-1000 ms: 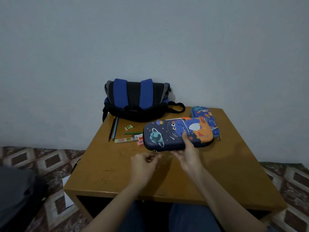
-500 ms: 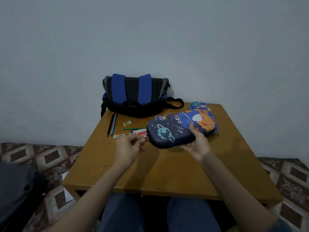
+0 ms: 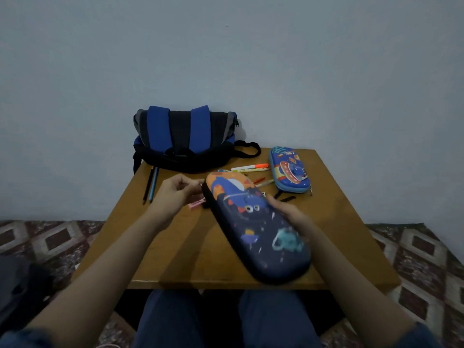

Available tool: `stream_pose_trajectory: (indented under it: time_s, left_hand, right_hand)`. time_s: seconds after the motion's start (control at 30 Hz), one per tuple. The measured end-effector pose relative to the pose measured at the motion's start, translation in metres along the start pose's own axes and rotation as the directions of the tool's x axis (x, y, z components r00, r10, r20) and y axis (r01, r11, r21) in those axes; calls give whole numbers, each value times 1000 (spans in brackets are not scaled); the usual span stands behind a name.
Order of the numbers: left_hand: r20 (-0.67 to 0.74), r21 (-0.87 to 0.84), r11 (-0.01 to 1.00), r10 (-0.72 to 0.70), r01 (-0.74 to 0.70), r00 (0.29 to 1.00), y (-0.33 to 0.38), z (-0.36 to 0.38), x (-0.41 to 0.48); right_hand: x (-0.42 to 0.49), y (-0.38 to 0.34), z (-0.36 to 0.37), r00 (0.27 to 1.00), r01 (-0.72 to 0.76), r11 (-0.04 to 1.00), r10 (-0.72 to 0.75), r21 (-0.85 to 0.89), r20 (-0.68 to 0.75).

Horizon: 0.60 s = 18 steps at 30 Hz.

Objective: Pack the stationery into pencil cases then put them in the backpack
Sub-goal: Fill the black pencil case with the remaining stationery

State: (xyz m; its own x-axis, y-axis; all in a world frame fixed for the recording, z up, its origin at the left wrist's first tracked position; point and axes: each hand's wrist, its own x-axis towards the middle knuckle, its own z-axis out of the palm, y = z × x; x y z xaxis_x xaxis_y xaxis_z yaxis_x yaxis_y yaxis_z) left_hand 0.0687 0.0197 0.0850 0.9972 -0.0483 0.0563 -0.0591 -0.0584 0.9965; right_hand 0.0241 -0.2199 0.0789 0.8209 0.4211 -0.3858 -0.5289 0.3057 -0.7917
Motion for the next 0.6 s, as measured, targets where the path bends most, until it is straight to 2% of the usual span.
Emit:
stream_pose_trajectory:
  time_s: [0.07,0.13,0.23,0.3,0.37,0.47,0.6]
  left_hand:
    - [-28,-103,995,-1,-2,1000,2,2,3]
    - [-57,-98,995,17,-23,998,1,1,3]
    - [-157,39,997,78,-73,985,-3,7,-5]
    - [-181,192,973,160,-125,970,-8,21,-17]
    - [-162,318,931,241,-181,957,-13,40,-31]
    - [-114,396,880,333,-264,936,-19,65,-51]
    - [-129,435,864,337,-252,933,-28,64,-52]
  right_hand:
    - [1,5,-4,985,147,967,-124,208,-118]
    - [3,12,-12,946,308,867,-235,392,-224]
    - [4,14,-17,886,460,664,-301,589,-353]
    - [5,10,-8,848,528,578,-319,623,-423]
    - [9,5,5,829,549,604,-307,578,-467]
    - [16,0,19,795,550,693,-263,467,-546]
    - [20,3,14,767,518,767,-221,379,-602]
